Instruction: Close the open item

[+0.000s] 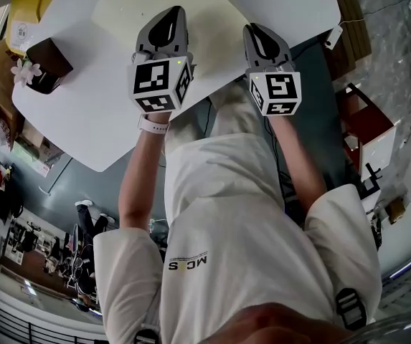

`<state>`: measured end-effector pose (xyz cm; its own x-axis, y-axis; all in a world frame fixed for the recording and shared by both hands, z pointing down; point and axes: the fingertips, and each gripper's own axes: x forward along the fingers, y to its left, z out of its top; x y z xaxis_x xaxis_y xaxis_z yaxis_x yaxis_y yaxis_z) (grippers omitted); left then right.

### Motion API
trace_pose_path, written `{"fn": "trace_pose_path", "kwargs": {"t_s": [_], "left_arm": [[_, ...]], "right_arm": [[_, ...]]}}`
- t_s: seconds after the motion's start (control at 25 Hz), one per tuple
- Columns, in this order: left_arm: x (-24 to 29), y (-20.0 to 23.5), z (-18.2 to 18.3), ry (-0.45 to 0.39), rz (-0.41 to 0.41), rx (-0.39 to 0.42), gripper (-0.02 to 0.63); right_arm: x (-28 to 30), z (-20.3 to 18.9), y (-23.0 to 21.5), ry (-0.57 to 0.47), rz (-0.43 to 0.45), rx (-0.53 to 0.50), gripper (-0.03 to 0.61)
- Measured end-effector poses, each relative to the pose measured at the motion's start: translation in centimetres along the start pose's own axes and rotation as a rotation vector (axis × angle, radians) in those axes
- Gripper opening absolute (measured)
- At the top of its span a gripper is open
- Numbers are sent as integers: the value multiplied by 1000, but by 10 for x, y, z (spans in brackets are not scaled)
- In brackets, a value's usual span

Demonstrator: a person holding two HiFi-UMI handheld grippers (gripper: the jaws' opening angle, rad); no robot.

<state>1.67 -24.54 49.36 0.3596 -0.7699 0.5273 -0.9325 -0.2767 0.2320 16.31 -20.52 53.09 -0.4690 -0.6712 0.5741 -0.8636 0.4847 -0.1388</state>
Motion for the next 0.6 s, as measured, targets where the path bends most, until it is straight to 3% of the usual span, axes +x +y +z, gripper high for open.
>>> {"fn": "trace_pose_path", "kwargs": {"t_s": [0.6], "left_arm": [[83, -15, -4, 160, -42, 73, 26]], "right_arm": [[6, -21, -7, 43, -6, 34, 51]]}}
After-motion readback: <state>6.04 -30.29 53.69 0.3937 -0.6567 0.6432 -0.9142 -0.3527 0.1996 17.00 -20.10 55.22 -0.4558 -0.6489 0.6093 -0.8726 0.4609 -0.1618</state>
